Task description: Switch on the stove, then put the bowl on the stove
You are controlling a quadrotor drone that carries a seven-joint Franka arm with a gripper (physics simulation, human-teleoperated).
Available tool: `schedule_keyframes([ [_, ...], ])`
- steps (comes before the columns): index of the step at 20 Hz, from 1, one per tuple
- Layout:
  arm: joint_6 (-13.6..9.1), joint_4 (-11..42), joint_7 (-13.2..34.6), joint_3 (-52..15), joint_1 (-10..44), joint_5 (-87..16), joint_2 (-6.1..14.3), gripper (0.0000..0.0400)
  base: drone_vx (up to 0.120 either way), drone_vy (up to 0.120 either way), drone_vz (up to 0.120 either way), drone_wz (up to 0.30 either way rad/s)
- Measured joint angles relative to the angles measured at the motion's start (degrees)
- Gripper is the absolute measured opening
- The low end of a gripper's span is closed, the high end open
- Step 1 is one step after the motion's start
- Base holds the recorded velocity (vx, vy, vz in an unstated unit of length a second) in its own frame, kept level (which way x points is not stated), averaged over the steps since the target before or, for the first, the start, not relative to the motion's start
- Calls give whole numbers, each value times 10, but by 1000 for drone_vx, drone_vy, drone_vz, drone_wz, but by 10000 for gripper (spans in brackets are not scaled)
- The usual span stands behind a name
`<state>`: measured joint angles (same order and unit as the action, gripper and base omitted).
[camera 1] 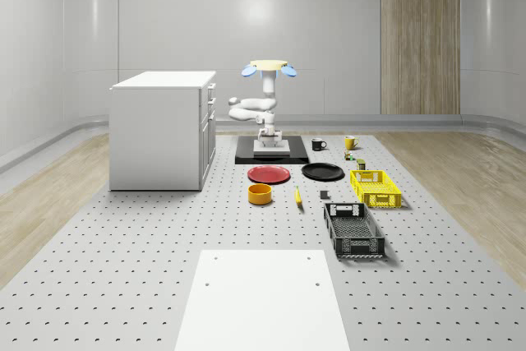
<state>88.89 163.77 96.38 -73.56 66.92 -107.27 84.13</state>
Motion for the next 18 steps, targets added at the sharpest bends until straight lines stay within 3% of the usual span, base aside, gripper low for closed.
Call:
schedule_keyframes([
  [18, 9, -1, 2, -2, 3, 4, 10, 400, 120, 0, 0, 0],
])
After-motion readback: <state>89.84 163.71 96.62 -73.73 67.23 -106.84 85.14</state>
